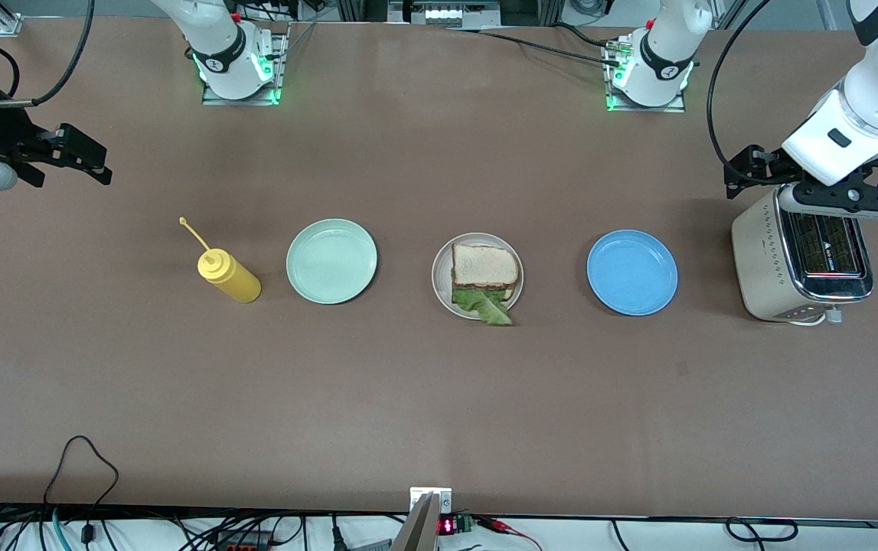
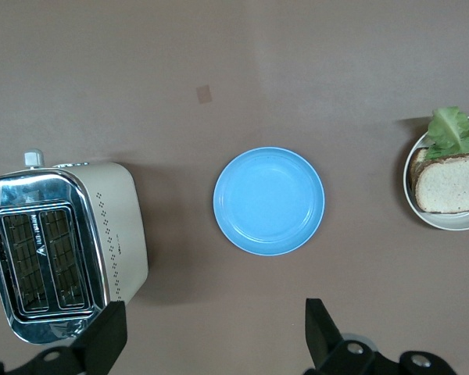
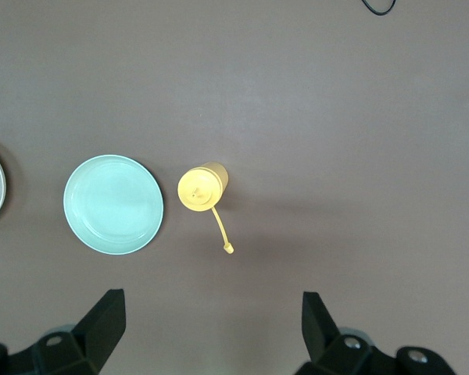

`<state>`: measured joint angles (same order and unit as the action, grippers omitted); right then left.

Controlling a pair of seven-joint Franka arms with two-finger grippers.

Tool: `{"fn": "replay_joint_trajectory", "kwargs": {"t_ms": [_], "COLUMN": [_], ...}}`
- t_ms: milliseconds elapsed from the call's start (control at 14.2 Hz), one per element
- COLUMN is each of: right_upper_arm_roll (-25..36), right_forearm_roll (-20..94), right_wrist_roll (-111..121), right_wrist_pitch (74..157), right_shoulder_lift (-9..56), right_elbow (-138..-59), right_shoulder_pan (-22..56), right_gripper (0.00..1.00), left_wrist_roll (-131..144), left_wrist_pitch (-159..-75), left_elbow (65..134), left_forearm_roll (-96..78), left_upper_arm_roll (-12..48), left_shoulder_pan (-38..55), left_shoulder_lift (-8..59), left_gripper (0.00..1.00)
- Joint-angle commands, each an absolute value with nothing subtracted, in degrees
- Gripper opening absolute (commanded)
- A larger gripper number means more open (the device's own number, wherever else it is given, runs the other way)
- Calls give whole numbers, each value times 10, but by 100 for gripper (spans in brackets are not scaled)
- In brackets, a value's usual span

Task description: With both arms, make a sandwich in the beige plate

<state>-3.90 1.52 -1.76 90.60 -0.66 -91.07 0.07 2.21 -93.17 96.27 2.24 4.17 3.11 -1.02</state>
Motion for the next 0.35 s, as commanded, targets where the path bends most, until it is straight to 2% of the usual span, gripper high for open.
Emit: {"fn": "replay_joint_trajectory", "kwargs": {"t_ms": [0,282], "right_upper_arm_roll": [-40,-40], "right_forearm_roll": [19,19], "right_wrist_roll": [-4,-4], "right_wrist_pitch": [904,904], "right_shoulder_lift": [4,11], "right_elbow": [-899,-899], "right_shoulder_pan": [-4,-4], "right_gripper": [100,100], "left_wrist_roll": [35,29], "left_wrist_pitch": [-927,-925], "left_elbow": [947,946], "left_forearm_roll": [-6,-18], "left_upper_arm_roll": [36,38], "left_shoulder_pan": [26,26], "left_shoulder_lift": [-10,-10], "left_gripper": [100,100]}}
